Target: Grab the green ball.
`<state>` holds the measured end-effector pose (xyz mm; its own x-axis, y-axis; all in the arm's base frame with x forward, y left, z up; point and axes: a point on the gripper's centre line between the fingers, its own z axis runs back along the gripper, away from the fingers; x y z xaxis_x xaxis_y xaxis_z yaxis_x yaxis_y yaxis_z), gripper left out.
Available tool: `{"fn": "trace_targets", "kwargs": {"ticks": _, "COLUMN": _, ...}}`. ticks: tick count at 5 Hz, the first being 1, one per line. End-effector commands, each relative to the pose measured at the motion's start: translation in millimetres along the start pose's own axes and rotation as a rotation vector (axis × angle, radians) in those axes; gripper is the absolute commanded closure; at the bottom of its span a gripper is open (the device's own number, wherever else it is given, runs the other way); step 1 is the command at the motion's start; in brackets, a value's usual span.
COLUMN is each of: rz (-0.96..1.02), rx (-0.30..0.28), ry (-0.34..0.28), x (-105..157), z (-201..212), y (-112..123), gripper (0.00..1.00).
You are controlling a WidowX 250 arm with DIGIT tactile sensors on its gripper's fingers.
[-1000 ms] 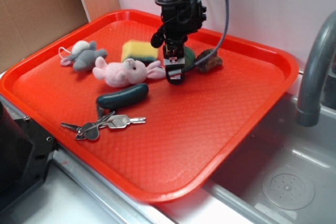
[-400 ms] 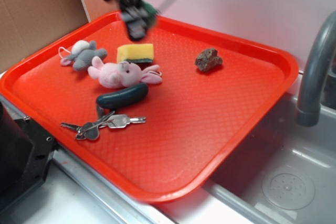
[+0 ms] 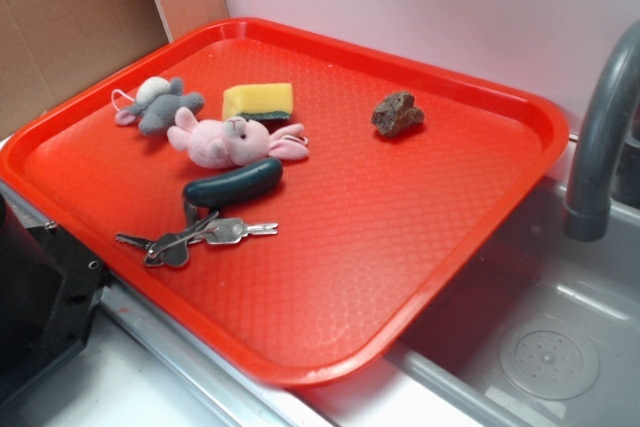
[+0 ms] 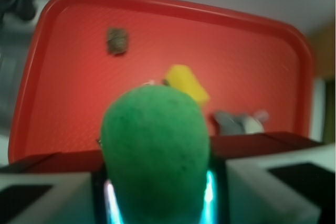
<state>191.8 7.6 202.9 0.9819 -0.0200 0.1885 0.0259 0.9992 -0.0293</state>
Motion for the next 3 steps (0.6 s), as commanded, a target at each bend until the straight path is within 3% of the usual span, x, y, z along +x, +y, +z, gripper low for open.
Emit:
{"fn": "trace_targets", "kwargs": {"ticks": 1, "rz": 0.34, "rx": 0.076, "ry": -0.09, "x": -15.3, "z": 4.1, "y": -4.2, "gripper": 1.0}}
{"fn": "trace_targets", "kwargs": {"ticks": 3, "rz": 0.545, "rx": 0.064, "ry": 0.04, "x": -18.4, "z": -2.4, "y": -1.1, "gripper": 1.0}}
